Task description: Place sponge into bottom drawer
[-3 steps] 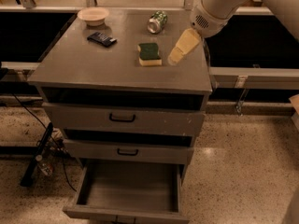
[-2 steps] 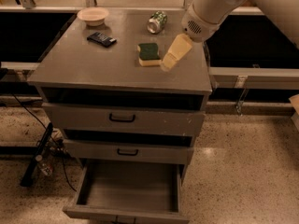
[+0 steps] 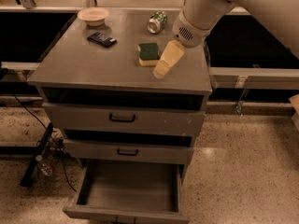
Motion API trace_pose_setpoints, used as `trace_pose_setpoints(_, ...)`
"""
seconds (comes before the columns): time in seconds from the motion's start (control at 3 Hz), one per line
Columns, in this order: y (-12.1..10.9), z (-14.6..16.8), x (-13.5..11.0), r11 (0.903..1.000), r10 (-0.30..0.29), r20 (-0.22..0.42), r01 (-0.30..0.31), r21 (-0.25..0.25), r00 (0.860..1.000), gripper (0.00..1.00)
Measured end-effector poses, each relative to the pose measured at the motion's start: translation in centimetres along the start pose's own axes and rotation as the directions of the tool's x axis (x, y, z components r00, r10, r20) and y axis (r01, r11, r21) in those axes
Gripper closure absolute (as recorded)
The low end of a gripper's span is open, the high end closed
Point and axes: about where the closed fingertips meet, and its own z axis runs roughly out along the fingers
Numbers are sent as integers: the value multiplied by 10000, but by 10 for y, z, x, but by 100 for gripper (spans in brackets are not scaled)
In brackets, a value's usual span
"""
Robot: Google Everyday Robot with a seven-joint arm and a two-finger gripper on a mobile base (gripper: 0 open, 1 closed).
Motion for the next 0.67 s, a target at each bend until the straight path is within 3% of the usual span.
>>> trace_pose_setpoints(0.33,-13,17,-2,9929,732,-640,-667,987,9953,0)
trace_pose_setpoints(0.67,-31,36,-11,9716,1635,-812,-1462,1860,9832,0)
